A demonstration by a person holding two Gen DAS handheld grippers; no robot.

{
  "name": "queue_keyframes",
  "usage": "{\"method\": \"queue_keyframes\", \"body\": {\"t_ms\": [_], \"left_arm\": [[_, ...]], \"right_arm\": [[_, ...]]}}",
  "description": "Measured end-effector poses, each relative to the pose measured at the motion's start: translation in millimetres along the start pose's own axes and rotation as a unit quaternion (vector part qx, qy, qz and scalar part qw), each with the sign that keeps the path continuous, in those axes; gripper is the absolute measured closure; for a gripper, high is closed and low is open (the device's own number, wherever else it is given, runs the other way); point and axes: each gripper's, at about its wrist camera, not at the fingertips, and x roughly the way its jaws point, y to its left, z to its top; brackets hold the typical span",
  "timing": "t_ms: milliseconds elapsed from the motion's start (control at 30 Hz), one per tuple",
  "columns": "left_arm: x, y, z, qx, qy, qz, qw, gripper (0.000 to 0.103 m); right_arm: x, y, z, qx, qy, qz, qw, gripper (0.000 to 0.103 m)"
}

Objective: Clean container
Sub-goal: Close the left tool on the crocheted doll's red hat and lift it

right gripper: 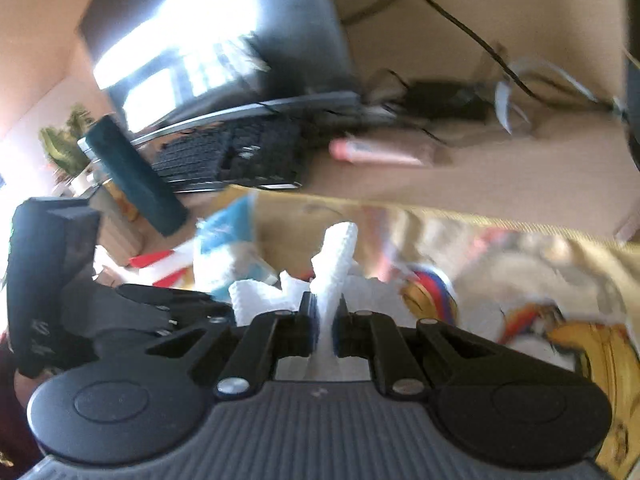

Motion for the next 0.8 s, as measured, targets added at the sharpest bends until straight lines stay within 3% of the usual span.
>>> {"method": "queue_keyframes", "body": {"t_ms": [133,267,333,467,533,733,800], "left_arm": [[-2.8,4.6,0.5,-0.010,0.002,-0.011,0.9999,0.023],[-14.2,14.6,3.7,-0.034,-0.005,-0.022,0.9992,0.014],[-17.3,23.3,8.6,-0.058,-0.007,-0.029,0.9978,0.013],[-15.5,34.9,22.3,-0.101,0.002,-0.048,0.9937,0.010],[-7.2,35.8,29.7,-0.111,0.016,-0.055,0.9922,0.010],[30.8,23.6,49.0,-0.082,0.068,-0.020,0.9941,0.007],[36.0,12.0,50.4,-0.045,0.071,-0.012,0.9964,0.007]], "right_arm": [[-11.6,-20.8,-15.0,0.027,0.014,-0.041,0.999,0.093],[-24.7,-35.8,-33.5,0.027,0.031,-0.100,0.994,0.093],[-30.9,-38.2,-39.1,0.042,0.031,-0.091,0.994,0.093],[-33.3,-17.3,-40.1,0.041,0.019,0.000,0.999,0.093],[-26.3,-4.6,-39.7,0.022,0.022,0.019,0.999,0.093],[-19.3,-12.4,-52.6,0.020,0.047,-0.027,0.998,0.096],[-27.7,-20.5,-56.4,0.018,0.042,-0.065,0.997,0.094]]}}
